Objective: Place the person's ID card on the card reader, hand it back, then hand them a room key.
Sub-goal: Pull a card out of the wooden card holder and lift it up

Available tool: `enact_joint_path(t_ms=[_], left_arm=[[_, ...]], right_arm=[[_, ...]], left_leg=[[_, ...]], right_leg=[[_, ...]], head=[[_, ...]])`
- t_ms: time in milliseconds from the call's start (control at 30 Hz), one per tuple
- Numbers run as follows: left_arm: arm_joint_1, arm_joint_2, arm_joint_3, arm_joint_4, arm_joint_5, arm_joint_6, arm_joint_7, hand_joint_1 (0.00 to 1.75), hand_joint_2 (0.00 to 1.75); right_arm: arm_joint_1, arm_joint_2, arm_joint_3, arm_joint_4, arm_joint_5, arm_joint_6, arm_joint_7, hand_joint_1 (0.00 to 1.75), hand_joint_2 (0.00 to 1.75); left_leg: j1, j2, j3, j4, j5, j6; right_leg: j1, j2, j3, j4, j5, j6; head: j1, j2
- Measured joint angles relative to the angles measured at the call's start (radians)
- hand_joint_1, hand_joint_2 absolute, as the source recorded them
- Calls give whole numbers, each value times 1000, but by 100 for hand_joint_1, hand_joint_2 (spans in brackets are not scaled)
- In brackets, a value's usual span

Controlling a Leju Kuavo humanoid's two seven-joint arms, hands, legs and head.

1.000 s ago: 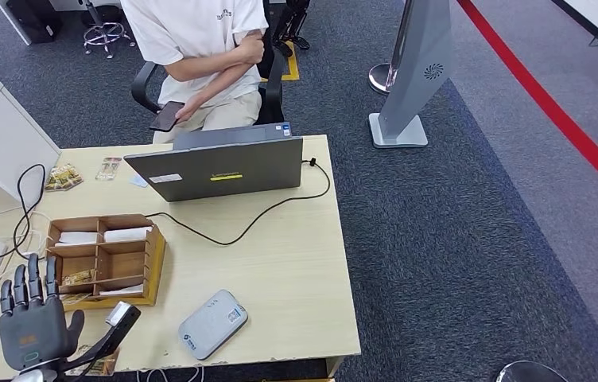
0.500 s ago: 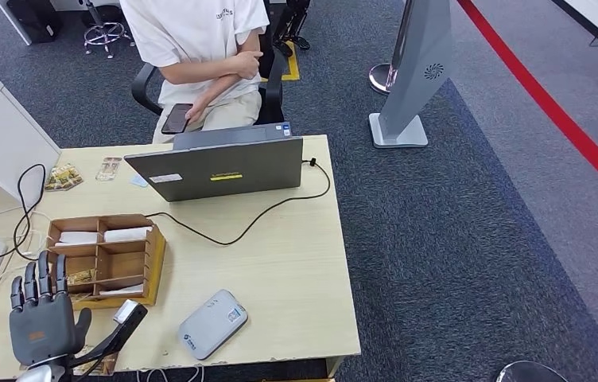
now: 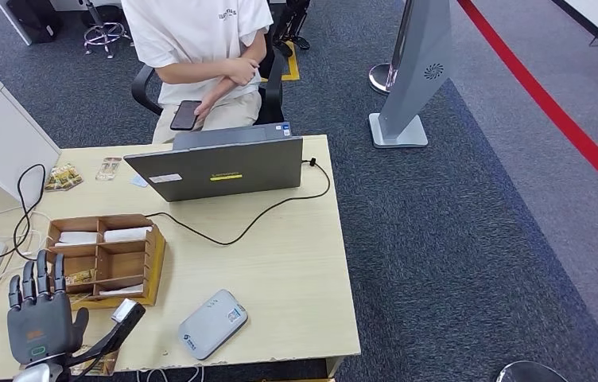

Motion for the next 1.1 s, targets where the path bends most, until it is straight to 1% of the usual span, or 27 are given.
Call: enact_joint_path(t_ms=[367, 767, 900, 1100], left_arm=[[-1, 10, 22, 0, 17, 0, -45, 0, 175], [-1, 8, 42, 0, 16, 0, -58, 0, 175], [0, 2, 42, 0, 8, 0, -47, 175, 175], [1, 1, 41, 22, 8, 0, -8, 175, 175]], right_arm=[[0, 0, 0, 0, 3, 1, 1, 0, 175], [1, 0, 0, 0, 7, 1, 1, 0, 175], [1, 0, 0, 0, 6, 1, 1, 0, 175], [1, 0, 0, 0, -2, -1, 1, 0, 175]], left_leg=[[0, 0, 0, 0, 0, 0], [0, 0, 0, 0, 0, 0], [0, 0, 0, 0, 0, 0], [0, 0, 0, 0, 0, 0]], right_leg=[[0, 0, 0, 0, 0, 0], [0, 0, 0, 0, 0, 0], [0, 0, 0, 0, 0, 0], [0, 0, 0, 0, 0, 0]], head=[[0, 0], [0, 0], [0, 0], [0, 0]])
